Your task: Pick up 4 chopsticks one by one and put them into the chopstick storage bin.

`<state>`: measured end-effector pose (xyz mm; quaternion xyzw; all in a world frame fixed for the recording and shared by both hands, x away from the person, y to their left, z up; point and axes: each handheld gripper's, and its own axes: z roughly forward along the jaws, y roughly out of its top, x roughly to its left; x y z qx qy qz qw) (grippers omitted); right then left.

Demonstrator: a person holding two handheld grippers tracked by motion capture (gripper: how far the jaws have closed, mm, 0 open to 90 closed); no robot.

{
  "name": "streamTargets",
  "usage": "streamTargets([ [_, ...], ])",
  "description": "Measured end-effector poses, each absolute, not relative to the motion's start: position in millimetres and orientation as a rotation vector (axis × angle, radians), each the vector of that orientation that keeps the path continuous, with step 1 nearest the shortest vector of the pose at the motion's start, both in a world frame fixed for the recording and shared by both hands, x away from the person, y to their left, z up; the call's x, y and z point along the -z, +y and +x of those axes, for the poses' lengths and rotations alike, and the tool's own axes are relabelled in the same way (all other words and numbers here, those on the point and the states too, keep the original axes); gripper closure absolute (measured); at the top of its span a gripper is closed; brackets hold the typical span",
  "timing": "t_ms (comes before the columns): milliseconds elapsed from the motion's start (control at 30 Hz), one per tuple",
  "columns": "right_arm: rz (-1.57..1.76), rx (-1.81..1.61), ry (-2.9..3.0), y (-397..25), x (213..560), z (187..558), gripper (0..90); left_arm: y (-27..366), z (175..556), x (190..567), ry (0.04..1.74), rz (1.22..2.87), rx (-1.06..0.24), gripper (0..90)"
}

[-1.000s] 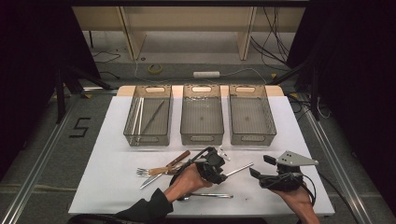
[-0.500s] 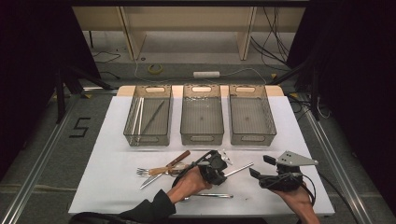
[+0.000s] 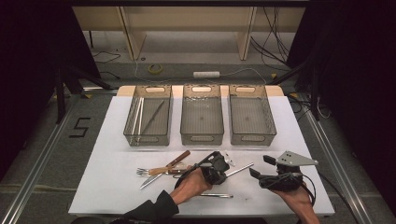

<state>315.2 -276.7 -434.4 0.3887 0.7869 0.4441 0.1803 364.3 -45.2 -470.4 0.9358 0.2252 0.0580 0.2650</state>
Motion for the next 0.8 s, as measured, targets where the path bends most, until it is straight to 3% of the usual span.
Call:
streamTargets([
  [800,1.103,-1.258,2.221,-279,434,315,27.2,-27,372,453,0.650,2.388,-0.076,85.4],
])
